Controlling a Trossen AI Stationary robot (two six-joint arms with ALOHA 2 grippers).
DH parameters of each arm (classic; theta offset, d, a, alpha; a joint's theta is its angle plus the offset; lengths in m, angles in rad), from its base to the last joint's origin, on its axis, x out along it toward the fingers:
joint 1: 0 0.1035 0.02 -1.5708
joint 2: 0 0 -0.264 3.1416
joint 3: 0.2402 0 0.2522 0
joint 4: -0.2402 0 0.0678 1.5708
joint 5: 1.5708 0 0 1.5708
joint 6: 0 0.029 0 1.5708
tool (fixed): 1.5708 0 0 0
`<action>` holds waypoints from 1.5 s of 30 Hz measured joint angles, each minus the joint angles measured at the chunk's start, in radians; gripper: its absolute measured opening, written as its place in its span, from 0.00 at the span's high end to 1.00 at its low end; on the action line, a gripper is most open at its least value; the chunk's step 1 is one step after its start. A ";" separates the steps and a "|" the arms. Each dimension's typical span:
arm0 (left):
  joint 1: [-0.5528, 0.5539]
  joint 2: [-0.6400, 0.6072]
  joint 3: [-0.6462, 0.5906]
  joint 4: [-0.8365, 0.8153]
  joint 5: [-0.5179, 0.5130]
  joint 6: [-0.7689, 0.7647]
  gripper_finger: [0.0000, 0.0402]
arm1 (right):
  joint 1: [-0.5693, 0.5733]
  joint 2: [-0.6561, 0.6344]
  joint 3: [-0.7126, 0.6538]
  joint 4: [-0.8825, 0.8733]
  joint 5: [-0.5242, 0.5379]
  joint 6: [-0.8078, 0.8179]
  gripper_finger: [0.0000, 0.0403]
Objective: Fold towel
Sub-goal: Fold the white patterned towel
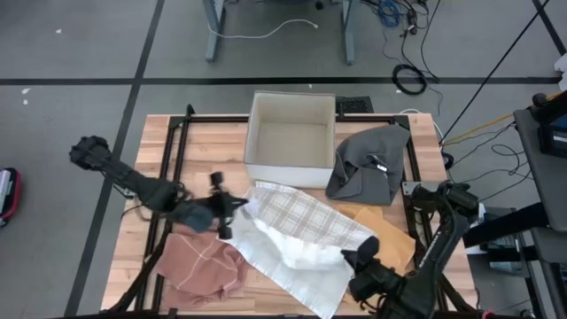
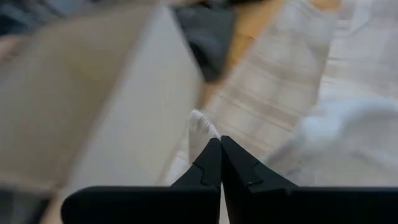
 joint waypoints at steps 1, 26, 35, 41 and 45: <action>-0.044 -0.010 0.000 -0.021 -0.077 -0.037 1.00 | 0.007 0.000 0.014 -0.047 0.012 0.027 1.00; -0.284 0.006 -0.416 0.122 -0.103 -0.737 1.00 | 0.059 -0.011 0.011 0.192 -0.315 0.320 0.59; -0.314 0.006 -0.416 0.136 -0.102 -0.736 1.00 | 0.005 -0.011 -0.208 0.554 -0.316 0.543 0.57; -0.321 0.006 -0.416 0.135 -0.103 -0.730 1.00 | -0.039 -0.011 -0.322 0.538 -0.278 0.819 0.61; -0.328 0.006 -0.416 0.135 -0.101 -0.709 1.00 | -0.042 -0.012 -0.343 0.589 -0.347 0.852 0.61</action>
